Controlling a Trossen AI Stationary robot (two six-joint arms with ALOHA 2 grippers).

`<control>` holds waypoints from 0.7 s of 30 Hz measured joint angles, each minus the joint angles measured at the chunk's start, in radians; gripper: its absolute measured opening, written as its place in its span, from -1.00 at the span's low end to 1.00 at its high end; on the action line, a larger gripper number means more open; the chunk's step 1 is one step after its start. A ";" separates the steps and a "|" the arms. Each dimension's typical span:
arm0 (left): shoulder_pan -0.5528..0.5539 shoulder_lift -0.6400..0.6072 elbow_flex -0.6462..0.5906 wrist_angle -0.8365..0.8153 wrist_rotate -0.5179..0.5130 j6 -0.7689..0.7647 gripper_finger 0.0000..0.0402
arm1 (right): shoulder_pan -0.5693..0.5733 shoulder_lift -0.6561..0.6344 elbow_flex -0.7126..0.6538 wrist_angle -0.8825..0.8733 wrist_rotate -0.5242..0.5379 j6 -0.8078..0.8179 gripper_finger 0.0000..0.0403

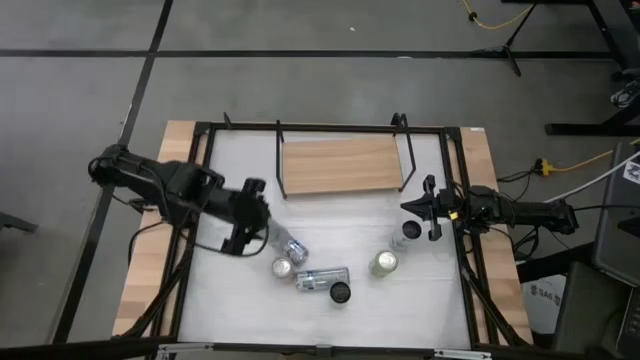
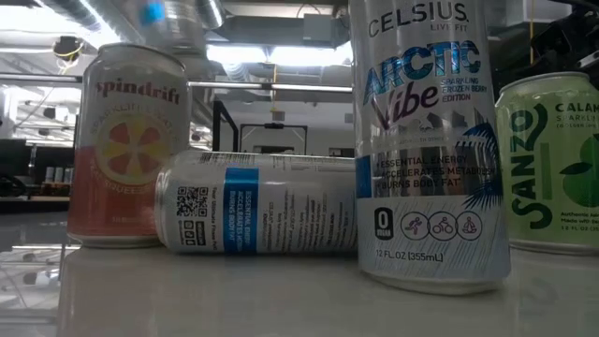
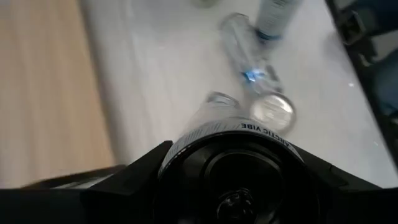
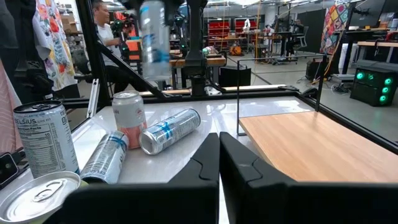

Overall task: Place canned beverage on shelf
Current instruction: Put the white-blue soda can on the shelf

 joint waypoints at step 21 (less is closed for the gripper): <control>0.472 0.155 0.036 0.358 0.004 0.643 0.18 | 0.000 0.000 0.000 0.000 0.000 0.000 -1.00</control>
